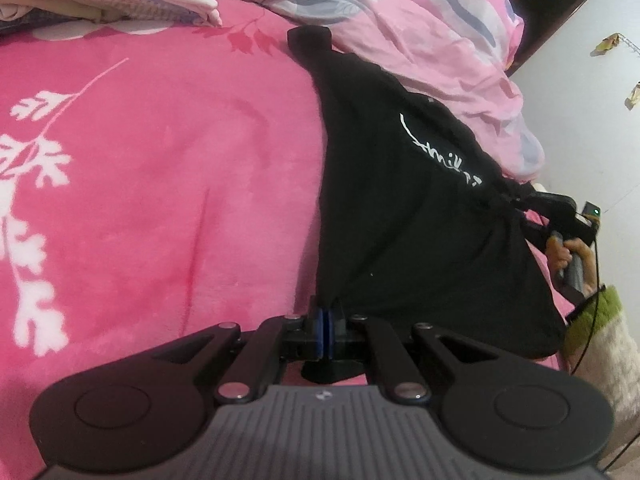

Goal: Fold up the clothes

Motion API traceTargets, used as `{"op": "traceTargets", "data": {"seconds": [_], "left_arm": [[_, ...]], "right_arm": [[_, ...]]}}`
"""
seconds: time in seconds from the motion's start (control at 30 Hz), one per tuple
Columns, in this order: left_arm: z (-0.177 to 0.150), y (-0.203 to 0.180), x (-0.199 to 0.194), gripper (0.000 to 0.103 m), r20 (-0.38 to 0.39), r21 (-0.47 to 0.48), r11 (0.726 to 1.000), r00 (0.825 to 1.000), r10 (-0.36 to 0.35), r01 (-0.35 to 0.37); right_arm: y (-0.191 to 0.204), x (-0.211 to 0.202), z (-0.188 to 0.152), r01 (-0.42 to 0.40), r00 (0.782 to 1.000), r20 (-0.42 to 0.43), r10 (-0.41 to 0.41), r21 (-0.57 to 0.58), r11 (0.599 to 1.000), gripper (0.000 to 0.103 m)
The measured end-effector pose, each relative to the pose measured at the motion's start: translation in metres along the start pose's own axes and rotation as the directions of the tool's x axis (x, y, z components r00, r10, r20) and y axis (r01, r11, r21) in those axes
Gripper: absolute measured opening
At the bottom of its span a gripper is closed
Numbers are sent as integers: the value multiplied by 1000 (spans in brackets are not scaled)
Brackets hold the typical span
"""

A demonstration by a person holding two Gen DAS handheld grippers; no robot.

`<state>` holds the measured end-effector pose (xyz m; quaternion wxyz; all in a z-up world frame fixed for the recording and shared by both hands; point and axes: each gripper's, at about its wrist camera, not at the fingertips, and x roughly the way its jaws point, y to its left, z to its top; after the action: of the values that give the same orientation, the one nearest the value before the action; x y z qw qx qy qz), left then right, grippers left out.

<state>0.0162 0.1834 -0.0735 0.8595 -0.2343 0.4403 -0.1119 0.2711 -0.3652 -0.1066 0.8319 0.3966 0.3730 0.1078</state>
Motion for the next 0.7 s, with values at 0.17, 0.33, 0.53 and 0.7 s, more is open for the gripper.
{"op": "traceTargets", "data": {"seconds": [0.17,0.33,0.53,0.7], "left_arm": [[3,-6,5,3,-4,20,1000,1000,-10,10],[3,-13,11,2,-10,32,999,1000,-13,14],[5,-9,14,3,-20,0,1000,999,-30,30],[4,-3,15,3,-16,-35,998,998,-55,54]], "right_arm": [[14,-1,44,-11,993,114,23,-99,995,3],[13,39,68,81,994,81,-69,-154,985,3],[-2,-22,26,14,1000,-14,-16,-93,996,21],[-16,-77,-10,-43,995,-91,40,-33,999,43]]}}
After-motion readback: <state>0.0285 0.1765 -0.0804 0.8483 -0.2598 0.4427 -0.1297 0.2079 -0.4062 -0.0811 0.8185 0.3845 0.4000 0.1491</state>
